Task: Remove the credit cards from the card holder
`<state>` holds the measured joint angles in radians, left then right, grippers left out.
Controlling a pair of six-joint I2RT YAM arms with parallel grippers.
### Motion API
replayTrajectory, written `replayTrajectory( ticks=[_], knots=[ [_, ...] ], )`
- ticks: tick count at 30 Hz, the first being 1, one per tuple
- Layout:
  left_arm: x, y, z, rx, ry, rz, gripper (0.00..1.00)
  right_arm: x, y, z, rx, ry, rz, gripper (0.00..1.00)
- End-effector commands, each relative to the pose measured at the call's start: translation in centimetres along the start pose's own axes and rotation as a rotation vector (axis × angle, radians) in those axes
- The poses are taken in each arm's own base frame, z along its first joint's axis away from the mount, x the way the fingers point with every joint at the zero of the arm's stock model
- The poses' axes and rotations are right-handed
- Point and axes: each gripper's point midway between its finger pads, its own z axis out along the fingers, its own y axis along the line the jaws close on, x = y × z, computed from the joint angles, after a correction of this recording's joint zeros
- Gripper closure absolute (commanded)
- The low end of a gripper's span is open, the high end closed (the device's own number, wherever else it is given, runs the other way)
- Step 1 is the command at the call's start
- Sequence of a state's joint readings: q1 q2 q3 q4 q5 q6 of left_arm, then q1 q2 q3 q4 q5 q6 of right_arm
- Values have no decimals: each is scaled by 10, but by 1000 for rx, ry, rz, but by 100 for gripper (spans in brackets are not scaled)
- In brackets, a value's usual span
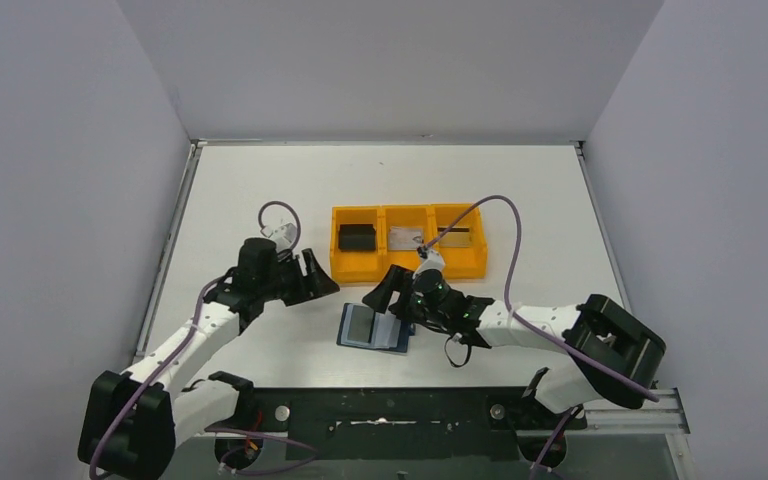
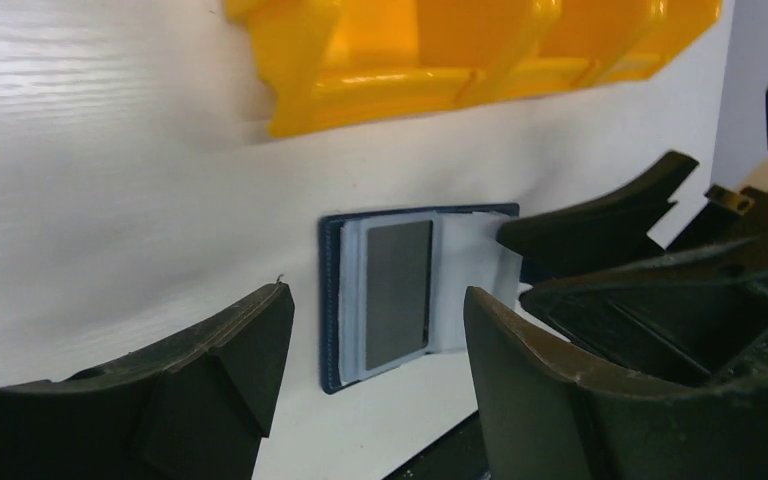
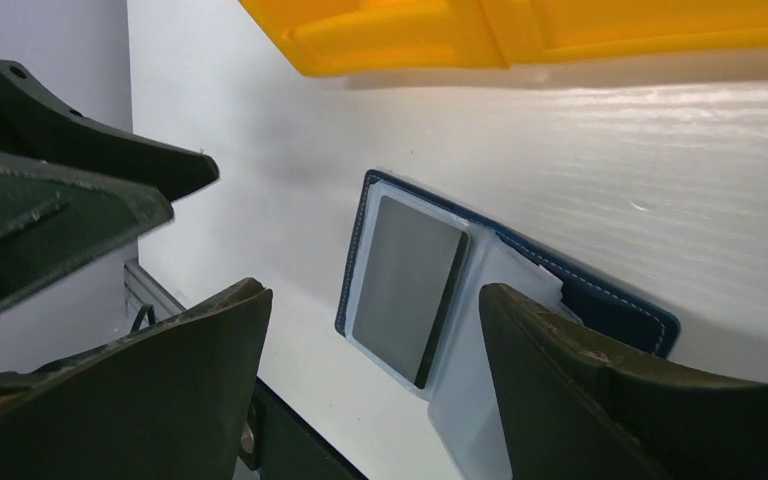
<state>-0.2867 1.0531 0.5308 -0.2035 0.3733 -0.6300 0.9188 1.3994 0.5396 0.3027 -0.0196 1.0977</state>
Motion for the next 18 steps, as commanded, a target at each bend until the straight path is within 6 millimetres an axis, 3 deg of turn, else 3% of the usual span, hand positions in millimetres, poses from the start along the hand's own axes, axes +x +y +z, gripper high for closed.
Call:
replayTrajectory(
  ticks=[1,4,10,18],
  knots=[
    [-6,-42,8,126,-41,41,39,-20,46,8,-117,-42,28,29],
    [5,-42,12,135,-19,32,47,-16,42,13,-79,-15,28,40],
    [18,-42,15,133,22,38,48,5,19,26,43,92,52,52],
    [17,-40,15,116,19,44,48,13,3,29,181,144,-7,55]
  ],
)
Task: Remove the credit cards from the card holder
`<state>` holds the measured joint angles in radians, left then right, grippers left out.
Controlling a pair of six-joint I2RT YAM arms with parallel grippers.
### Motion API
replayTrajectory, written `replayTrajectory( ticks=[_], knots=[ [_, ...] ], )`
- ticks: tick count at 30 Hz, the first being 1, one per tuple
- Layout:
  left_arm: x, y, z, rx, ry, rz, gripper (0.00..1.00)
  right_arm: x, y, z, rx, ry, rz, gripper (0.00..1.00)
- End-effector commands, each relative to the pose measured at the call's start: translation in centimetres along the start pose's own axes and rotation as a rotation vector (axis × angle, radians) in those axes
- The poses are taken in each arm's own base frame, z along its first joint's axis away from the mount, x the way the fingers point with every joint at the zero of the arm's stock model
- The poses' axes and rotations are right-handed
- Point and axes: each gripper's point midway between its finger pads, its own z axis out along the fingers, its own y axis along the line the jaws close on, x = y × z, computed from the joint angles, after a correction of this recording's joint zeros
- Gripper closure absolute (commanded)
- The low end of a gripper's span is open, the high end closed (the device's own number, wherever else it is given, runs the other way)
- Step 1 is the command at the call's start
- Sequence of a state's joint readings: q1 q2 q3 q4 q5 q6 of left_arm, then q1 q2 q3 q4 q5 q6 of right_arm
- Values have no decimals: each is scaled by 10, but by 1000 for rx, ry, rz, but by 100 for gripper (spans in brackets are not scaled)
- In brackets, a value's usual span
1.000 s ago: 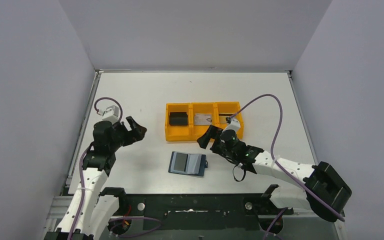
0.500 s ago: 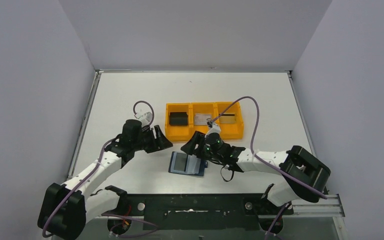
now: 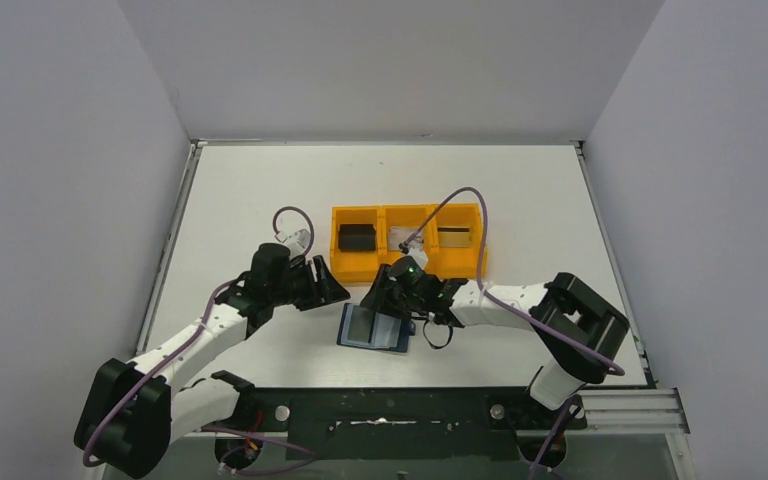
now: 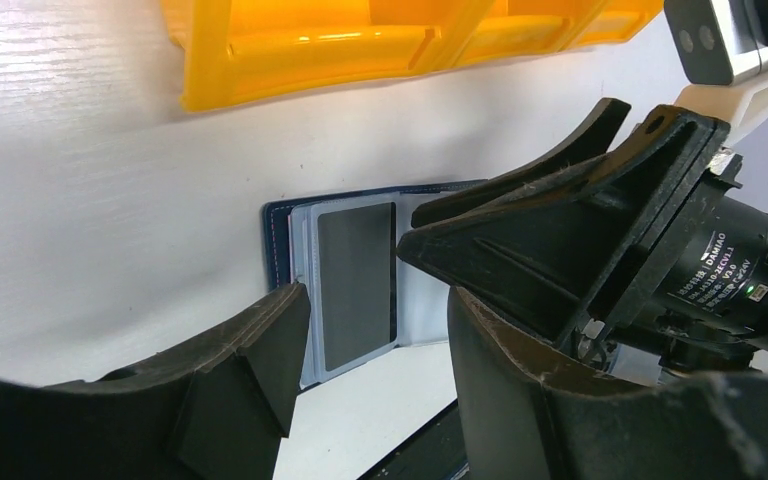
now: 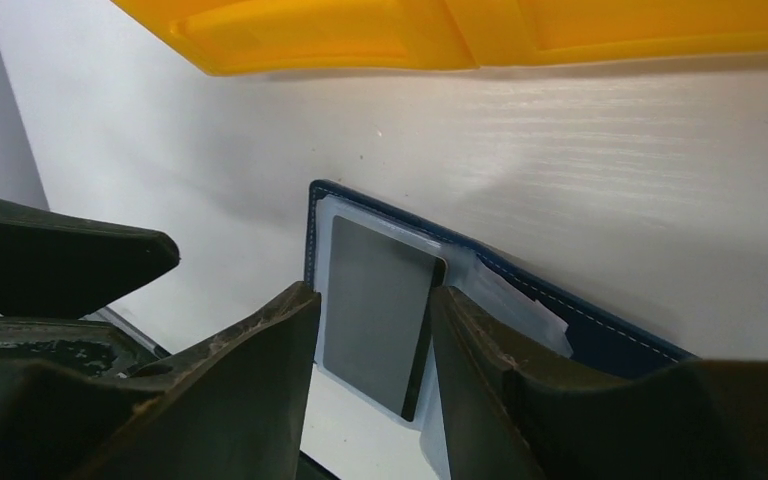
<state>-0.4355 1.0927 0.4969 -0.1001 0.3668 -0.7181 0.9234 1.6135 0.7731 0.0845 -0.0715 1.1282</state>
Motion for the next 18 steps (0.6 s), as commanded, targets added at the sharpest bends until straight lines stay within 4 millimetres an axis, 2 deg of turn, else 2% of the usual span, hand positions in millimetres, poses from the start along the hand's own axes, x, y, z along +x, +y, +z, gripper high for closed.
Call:
replayTrajectory(
  ticks=[1,3,7,12,13,15,18],
  knots=[
    [-12,-10,0,33,-48,34,48,-3,1,-8,57,-2,-24,57],
    [-8,-8,0,33,-38,32,48,0,3,-12,90,-6,-59,62],
    [-5,-5,2,30,-35,29,48,3,10,-16,131,-12,-118,61],
    [-5,-1,4,18,-39,15,48,15,-2,-11,139,54,-67,57],
    [-5,-2,5,26,-39,13,48,17,-10,-11,171,62,-55,57],
    [-5,-4,6,40,-38,16,48,16,-21,-10,203,63,-31,57],
    [-5,-5,9,45,-19,28,48,14,-30,-3,158,94,14,58]
  ],
)
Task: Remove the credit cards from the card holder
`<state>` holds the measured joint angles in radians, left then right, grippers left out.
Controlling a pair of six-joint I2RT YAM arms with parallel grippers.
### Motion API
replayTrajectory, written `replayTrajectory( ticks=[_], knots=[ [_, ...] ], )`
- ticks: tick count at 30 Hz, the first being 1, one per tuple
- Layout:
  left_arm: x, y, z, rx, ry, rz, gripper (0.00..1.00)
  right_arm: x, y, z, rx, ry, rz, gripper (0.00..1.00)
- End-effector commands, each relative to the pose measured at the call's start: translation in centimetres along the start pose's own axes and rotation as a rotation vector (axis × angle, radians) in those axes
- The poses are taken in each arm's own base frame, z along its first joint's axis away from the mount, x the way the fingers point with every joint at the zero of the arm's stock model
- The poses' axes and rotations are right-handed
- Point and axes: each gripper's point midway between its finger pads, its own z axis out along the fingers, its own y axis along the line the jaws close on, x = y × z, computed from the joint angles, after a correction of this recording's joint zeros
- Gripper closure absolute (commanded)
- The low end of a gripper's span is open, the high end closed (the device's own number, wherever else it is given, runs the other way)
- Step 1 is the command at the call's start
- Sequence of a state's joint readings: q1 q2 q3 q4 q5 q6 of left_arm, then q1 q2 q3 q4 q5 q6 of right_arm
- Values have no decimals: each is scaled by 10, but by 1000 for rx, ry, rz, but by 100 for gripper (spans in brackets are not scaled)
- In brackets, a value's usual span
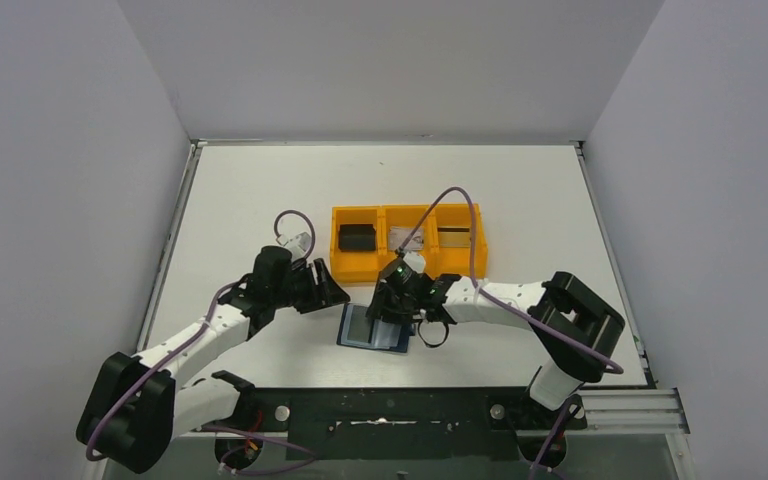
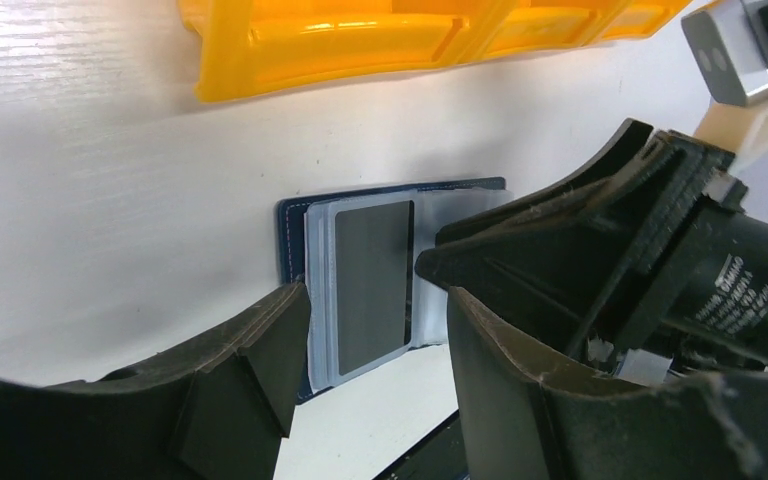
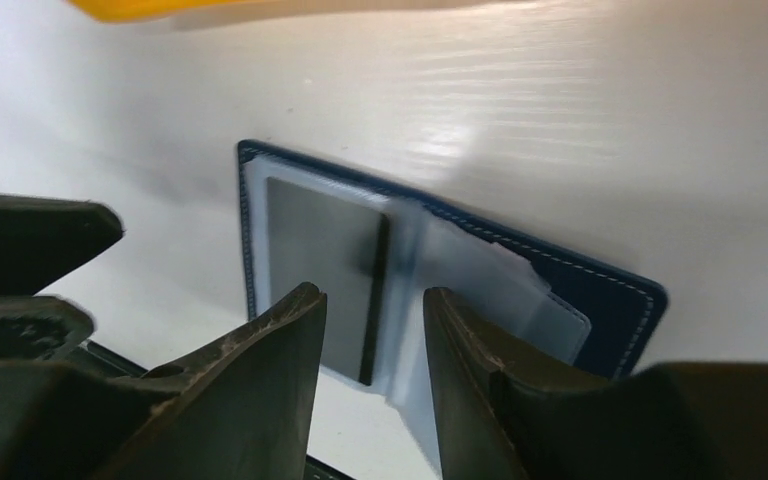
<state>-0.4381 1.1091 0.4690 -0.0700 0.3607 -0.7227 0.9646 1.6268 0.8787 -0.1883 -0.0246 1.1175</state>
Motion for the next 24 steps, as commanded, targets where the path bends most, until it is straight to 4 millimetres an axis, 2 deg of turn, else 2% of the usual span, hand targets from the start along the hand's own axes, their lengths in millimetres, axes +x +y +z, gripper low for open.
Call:
replayTrajectory(
  ticks=[1,3,10,14,17,20,24],
  knots=[
    [-10,-14,6,57,-19,38,49,-3,-20,12,2,34,79,60],
    [-9,-14,7,61,-6,42,52,-5,-27,15,34,29,91,61],
    [-4,-21,10,83,24,59,56,-15,-21,20,11,30,49,62],
    [-1,-25,11,86,36,66,59,-27,-10,12,-8,-3,-12,63],
    [-3,-23,12,61,30,46,59,-37,-6,-1,21,-50,-45,63],
    [-9,-20,11,41,-11,30,59,-34,6,-10,-30,-64,-51,63],
    [-6,-25,7,86,-25,30,59,-21,16,-7,-82,-54,20,62]
  ],
)
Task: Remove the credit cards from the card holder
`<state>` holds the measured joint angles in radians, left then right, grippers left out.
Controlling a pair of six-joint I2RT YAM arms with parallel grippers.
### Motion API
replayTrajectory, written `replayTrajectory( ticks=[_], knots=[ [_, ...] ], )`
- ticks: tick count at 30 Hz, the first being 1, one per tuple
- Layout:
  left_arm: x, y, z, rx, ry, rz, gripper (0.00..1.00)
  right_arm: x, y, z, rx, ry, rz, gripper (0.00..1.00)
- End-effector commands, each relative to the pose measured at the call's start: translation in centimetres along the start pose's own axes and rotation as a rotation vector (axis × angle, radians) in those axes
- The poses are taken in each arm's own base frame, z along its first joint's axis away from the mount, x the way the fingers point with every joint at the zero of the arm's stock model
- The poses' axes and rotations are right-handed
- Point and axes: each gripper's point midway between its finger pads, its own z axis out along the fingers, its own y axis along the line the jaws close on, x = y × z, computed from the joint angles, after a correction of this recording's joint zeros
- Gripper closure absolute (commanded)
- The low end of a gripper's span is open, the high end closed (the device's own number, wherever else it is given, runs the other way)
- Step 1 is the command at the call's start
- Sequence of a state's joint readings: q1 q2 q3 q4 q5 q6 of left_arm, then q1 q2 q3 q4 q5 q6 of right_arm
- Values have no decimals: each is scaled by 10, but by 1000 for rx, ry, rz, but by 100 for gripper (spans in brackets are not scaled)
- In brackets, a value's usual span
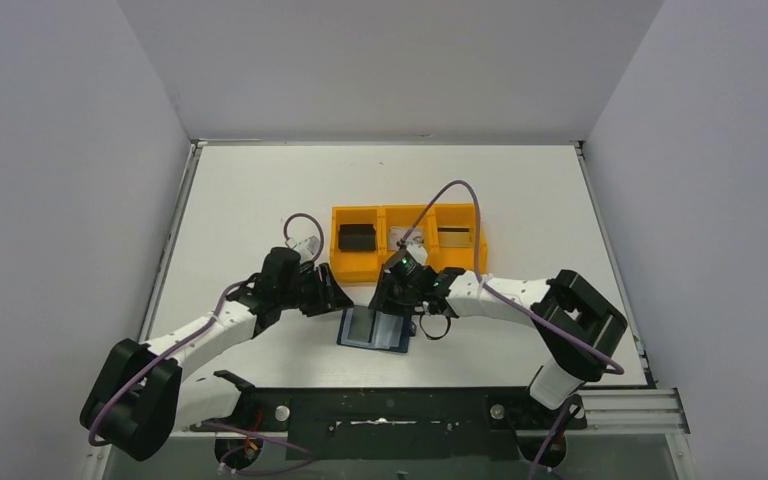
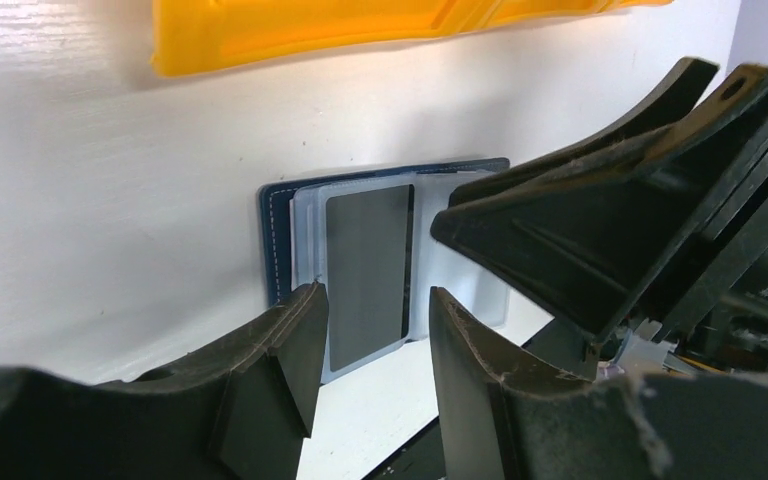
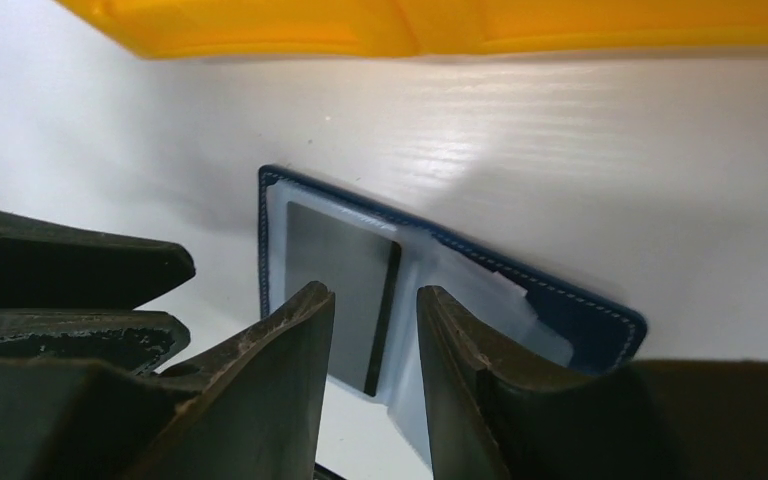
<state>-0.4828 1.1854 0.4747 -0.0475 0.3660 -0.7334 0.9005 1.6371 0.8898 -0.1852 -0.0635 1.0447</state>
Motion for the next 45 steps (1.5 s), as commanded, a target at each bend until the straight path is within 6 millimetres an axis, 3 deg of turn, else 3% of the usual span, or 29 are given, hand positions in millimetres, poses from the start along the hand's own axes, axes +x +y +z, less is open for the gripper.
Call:
replayTrajectory(
  ticks=[1,6,8,12,16,18,22,25,26,29,38,43,45],
  knots=[
    [-20,-26,-8,101,-85,32,59,0,23,-7,-75,-47,66,62],
    [-9,-22,-12,89,-47,43,59,19,36,10,-109,-13,145,65],
    [-11,-22,-15,87,-50,37,59,22,27,16,-18,0,199,72],
    [-19,-23,-13,97,-81,39,59,23,27,12,109,-79,138,70],
    [-13,-25,-3,141,-50,11,59,22,35,4,131,-102,72,69],
    [-9,-30,1,157,-35,21,59,20,39,-5,108,-101,-4,65],
    [-5,-28,4,123,-18,2,60,20,27,-16,79,-129,4,62],
    [-4,-16,-1,46,-61,-9,60,27,52,-26,-166,-160,8,55],
    [-3,-14,-3,42,-75,-21,60,29,52,-25,-199,-157,16,54],
    [0,-15,-5,62,-85,-32,60,25,35,-18,-152,-136,54,54],
    [12,-10,0,48,-16,-10,60,22,52,-4,-208,-115,45,64],
    [16,-8,3,36,17,-13,62,20,34,3,-78,-120,79,66],
    [17,-8,3,37,20,-4,62,20,37,2,-70,-136,71,66]
  ],
)
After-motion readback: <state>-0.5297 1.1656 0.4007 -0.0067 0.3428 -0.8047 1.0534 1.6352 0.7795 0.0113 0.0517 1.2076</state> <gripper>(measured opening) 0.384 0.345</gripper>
